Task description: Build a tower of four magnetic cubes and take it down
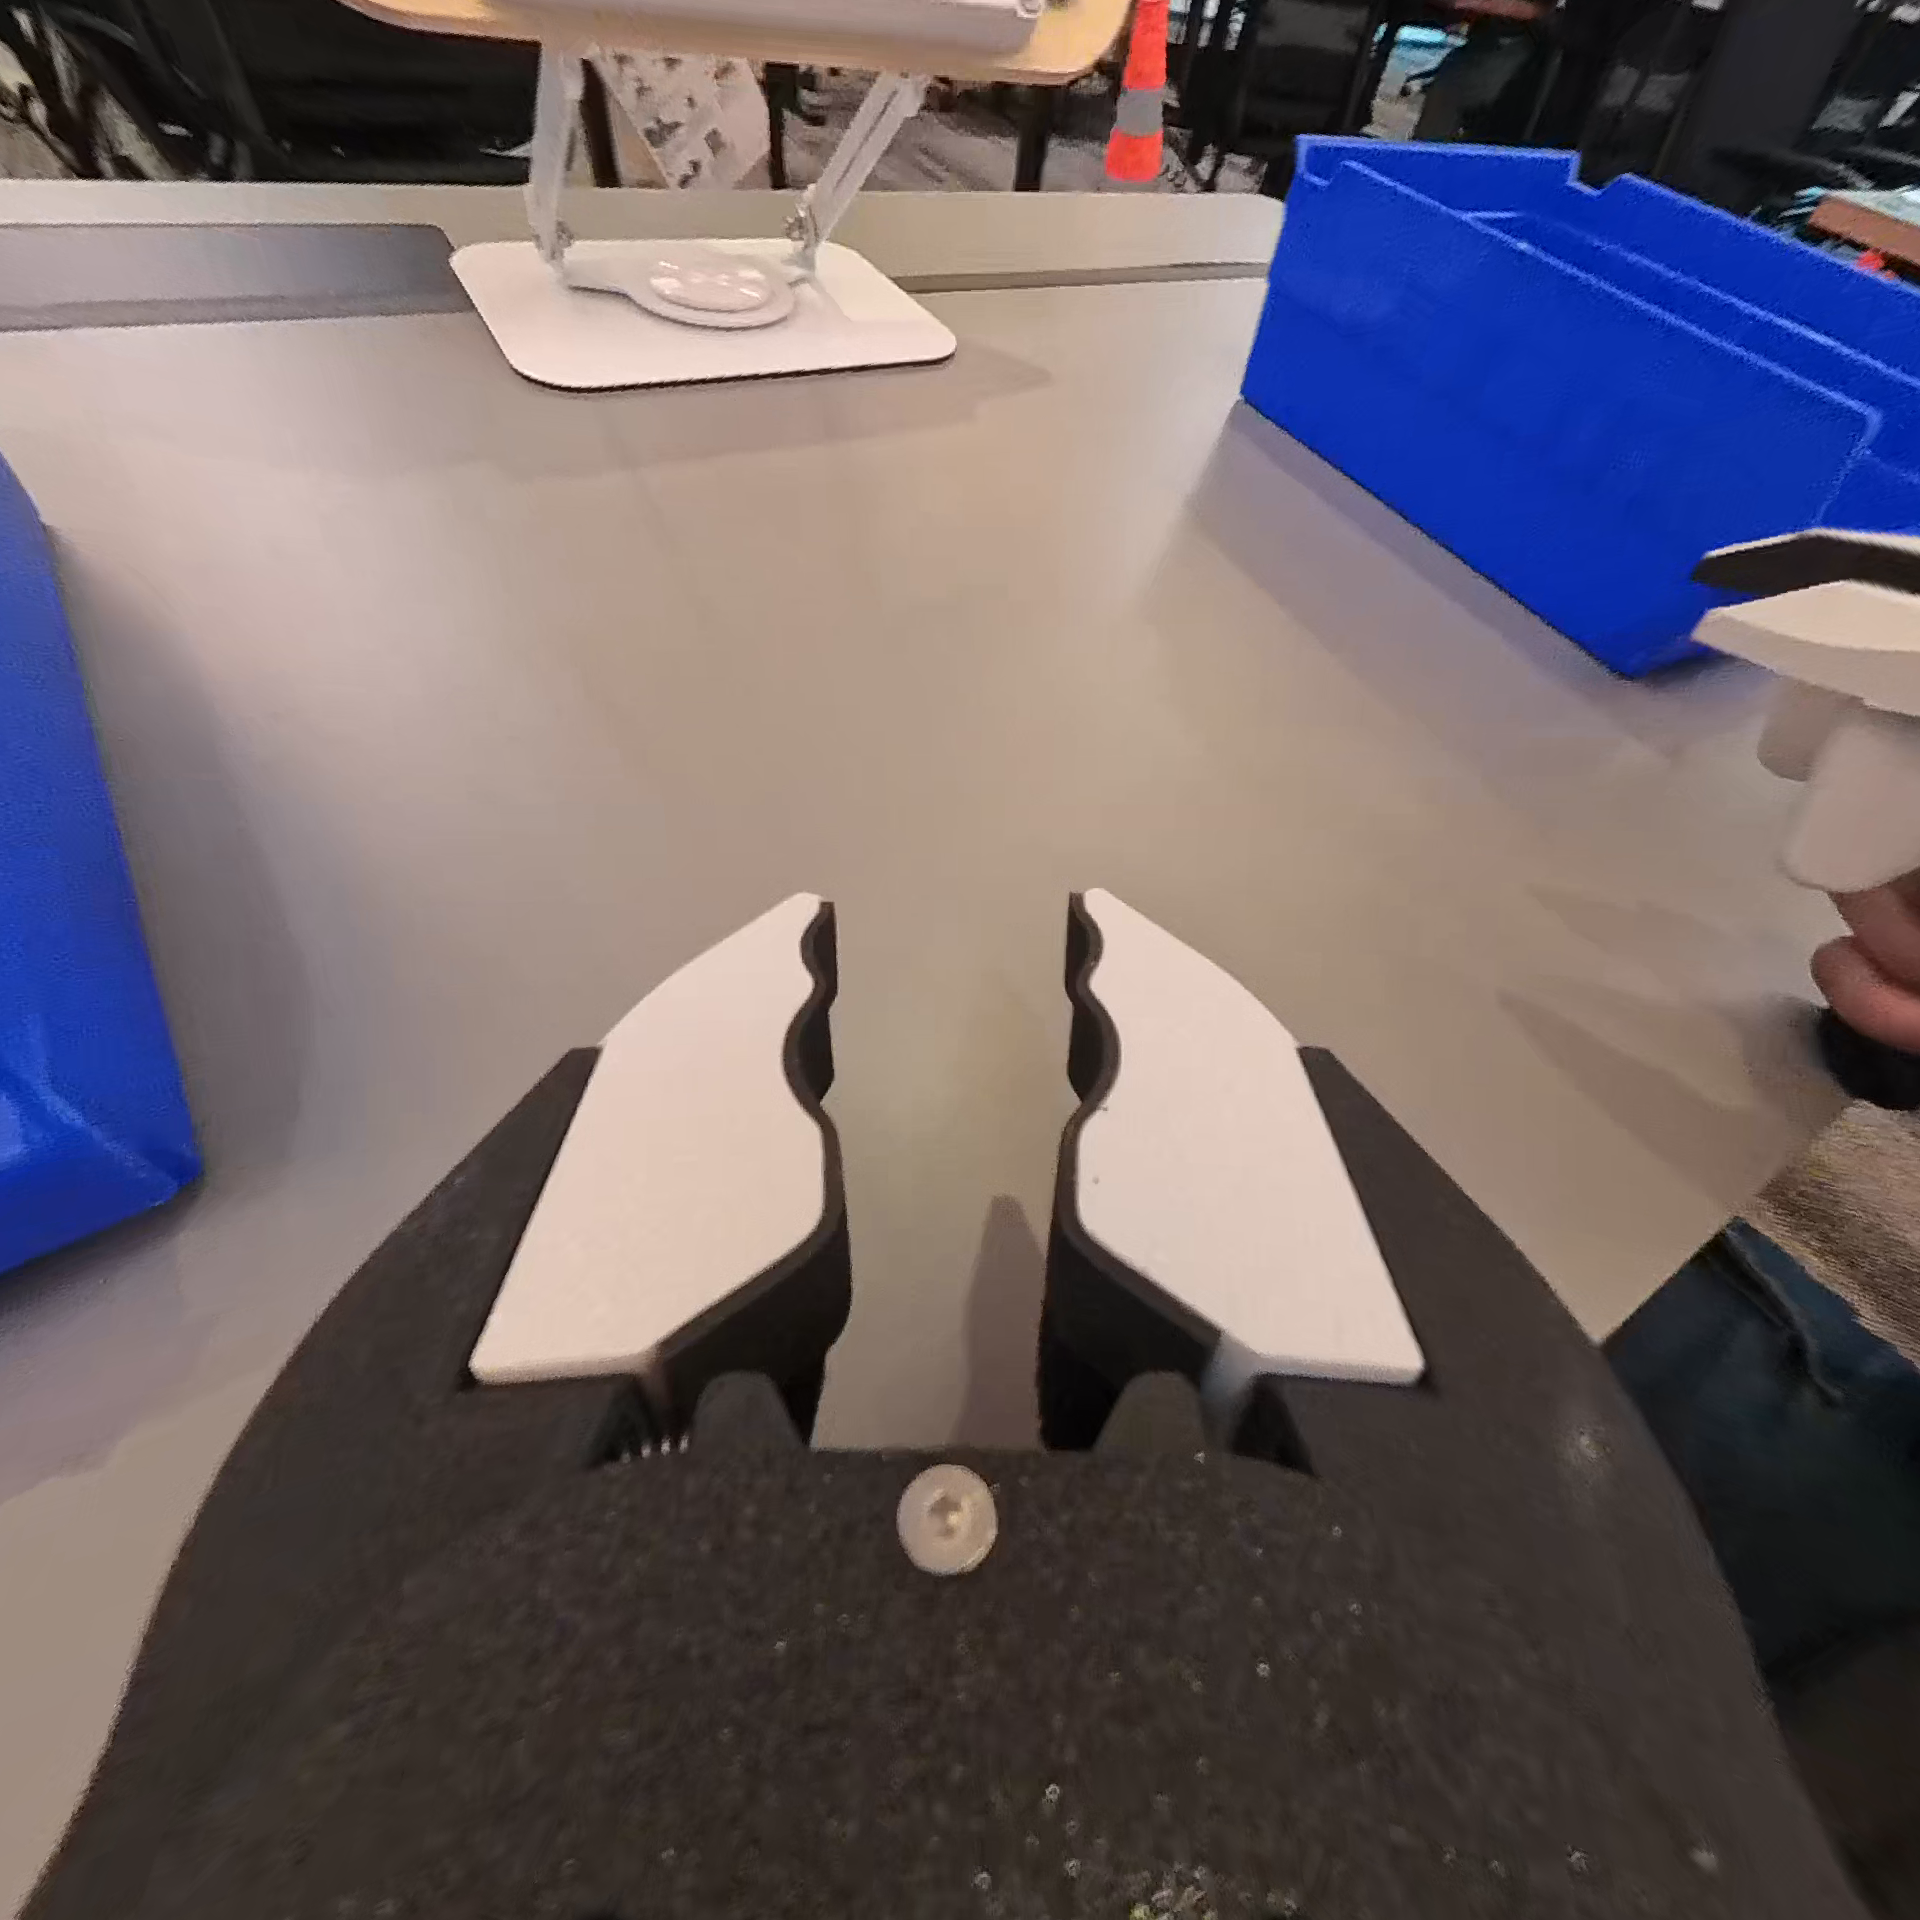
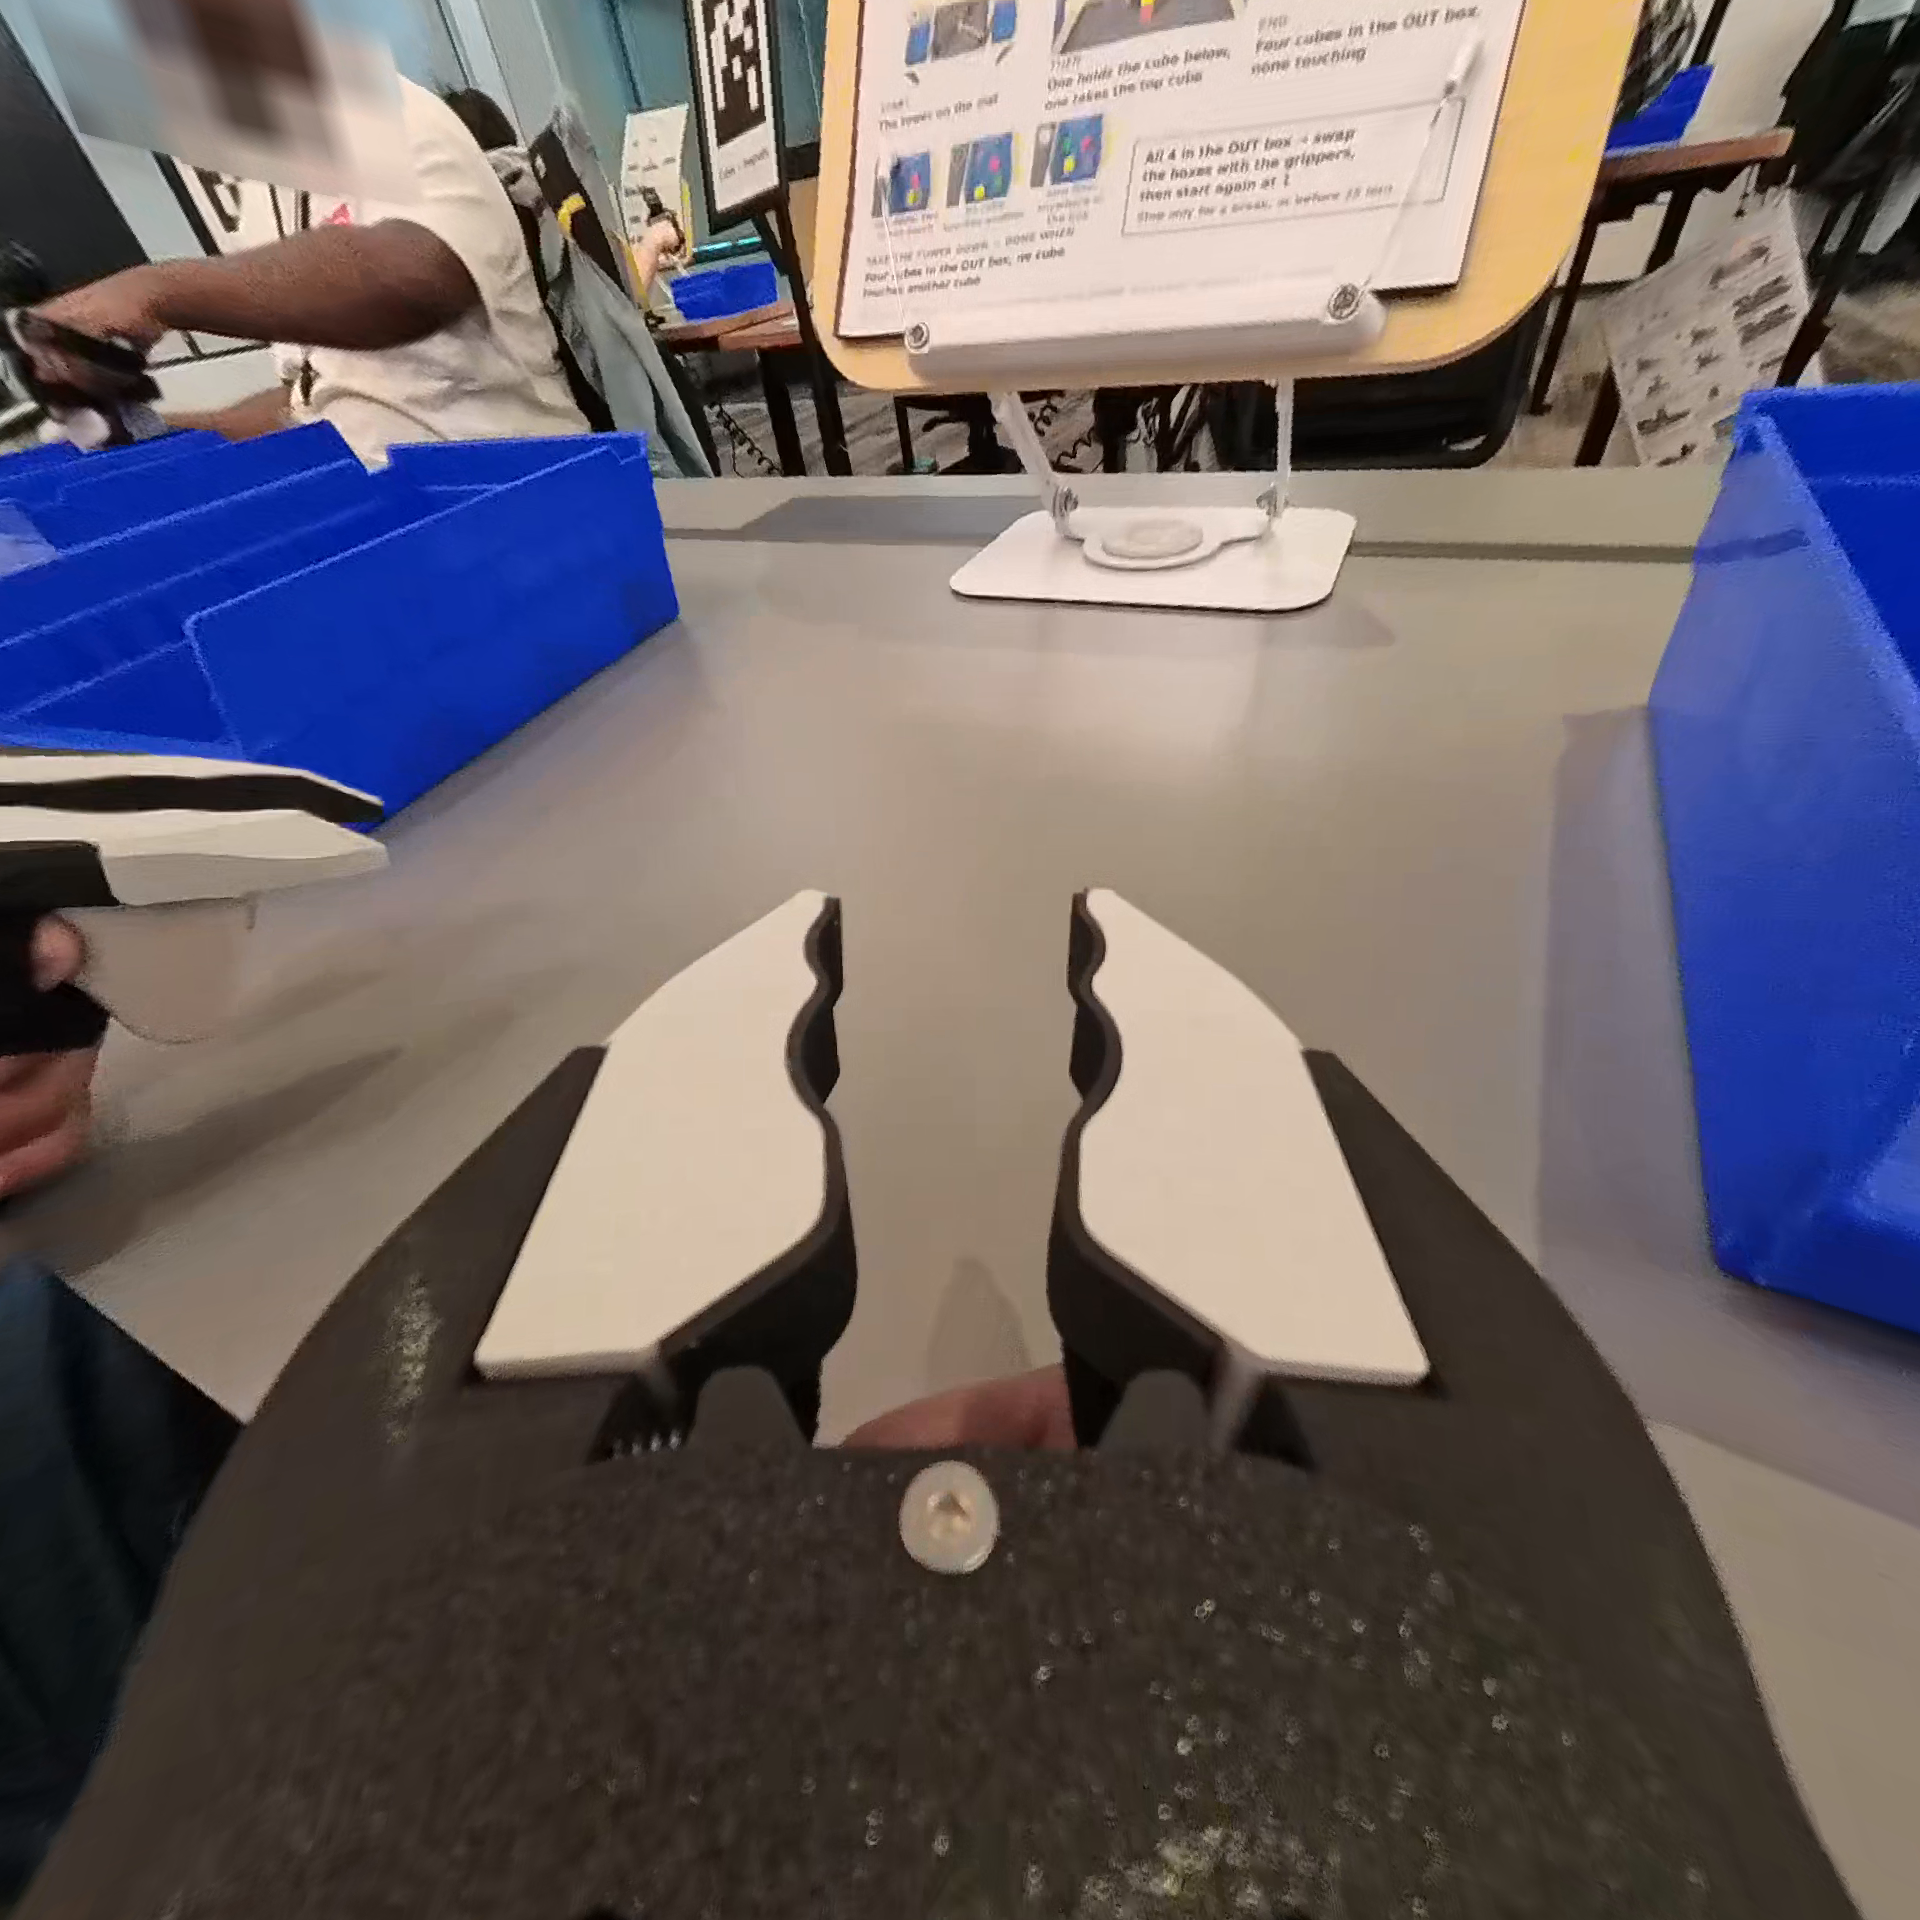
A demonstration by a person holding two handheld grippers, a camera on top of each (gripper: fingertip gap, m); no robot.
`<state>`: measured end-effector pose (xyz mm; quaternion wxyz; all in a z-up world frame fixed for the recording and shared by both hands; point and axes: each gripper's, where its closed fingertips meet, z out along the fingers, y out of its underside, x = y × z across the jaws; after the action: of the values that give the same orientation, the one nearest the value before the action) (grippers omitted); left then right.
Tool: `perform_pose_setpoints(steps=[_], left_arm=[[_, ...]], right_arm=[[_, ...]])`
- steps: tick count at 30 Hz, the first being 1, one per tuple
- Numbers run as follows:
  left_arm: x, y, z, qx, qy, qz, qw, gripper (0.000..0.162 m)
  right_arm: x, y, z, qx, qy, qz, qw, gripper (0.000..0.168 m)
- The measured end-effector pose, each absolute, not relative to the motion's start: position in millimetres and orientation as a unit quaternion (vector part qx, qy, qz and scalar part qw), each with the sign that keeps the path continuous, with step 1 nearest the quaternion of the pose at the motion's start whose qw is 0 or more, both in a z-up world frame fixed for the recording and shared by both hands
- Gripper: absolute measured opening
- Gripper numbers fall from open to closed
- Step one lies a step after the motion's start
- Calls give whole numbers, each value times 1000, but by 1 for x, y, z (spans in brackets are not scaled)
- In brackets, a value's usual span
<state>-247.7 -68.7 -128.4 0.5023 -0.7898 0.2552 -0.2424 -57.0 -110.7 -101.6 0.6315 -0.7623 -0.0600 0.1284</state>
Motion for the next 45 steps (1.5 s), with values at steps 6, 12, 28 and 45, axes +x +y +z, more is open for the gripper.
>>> perform_pose_setpoints(steps=[6, 12, 28, 45], left_arm=[[-246, -71, -128, -786, 262, -269, 491, 42], [-242, -75, -129, -782, 278, -274, 485, 42], [-258, -74, -100, -771, 273, -290, 496, 42], [-424, 51, -144, -857, 478, -53, 187, 59]], right_arm=[[-62, -109, -106, -771, -79, 112, 622, 40], [-60, -107, -109, -778, -64, 141, 608, 40], [-56, -106, -110, -779, -45, 165, 604, 41], [-60, -107, -110, -778, -60, 166, 603, 41]])
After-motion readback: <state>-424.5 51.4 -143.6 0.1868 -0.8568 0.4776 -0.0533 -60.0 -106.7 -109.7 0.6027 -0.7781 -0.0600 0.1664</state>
